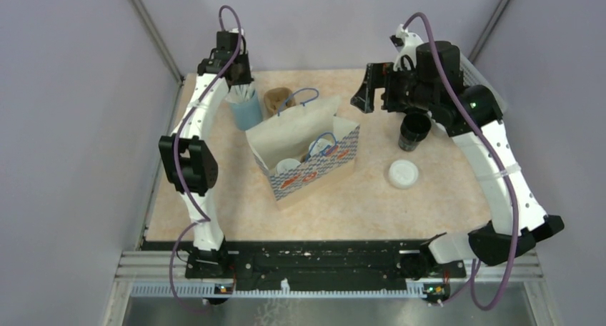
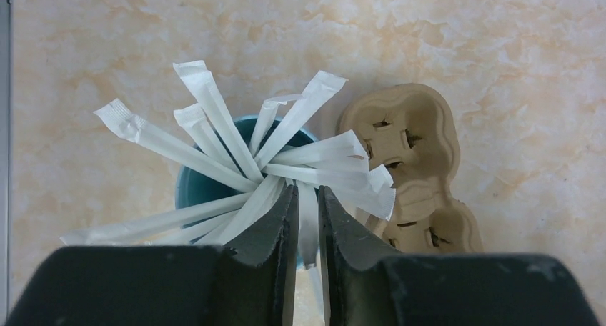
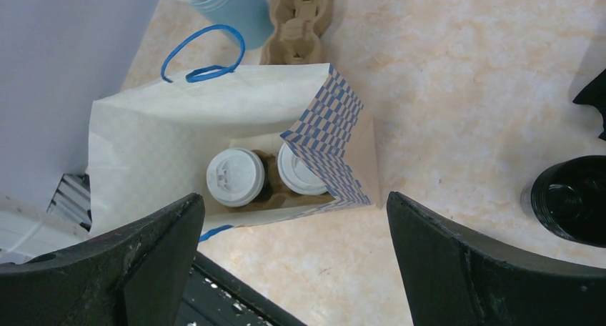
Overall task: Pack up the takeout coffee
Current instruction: Pick up the straw from the storage cup.
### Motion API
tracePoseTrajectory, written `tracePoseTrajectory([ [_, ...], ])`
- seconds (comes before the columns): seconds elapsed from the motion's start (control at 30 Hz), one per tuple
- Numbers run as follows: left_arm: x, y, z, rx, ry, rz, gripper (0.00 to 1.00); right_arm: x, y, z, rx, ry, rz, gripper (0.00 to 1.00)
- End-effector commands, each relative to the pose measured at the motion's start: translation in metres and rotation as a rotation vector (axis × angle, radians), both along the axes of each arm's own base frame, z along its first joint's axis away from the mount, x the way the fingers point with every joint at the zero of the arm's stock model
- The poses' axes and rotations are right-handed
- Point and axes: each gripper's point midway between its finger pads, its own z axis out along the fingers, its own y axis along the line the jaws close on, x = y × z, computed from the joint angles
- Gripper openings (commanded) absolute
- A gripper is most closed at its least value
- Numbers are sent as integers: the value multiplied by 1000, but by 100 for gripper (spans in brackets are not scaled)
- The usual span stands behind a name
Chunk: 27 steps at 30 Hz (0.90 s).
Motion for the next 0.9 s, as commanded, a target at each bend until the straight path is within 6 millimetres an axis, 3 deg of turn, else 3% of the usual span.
tracePoseTrajectory([
  [0.0,3,4,34,7,-94,9,16,0,-5,21,43,-71,-20,99],
  [0.07,2,5,43,12,-112,5,5,0,-4,21,51,-70,-15,99],
  [0.13,0,6,58,15,-142,3,0,-2,-4,23,57,-69,-14,99],
  [0.33,-16,8,112,-3,-251,14,0,-8,-4,27,78,-76,-10,99],
  [0.5,-47,15,182,-19,-378,26,0,-13,-10,27,74,-81,-23,99],
  [0.7,-127,8,276,-117,-577,-49,0,-16,-16,28,62,-79,-43,99],
  [0.77,-168,4,309,-152,-656,-99,0,-17,-18,30,61,-76,-56,99],
  [0.87,-223,-14,335,-223,-716,-235,0,-17,-20,31,65,-74,-74,99],
])
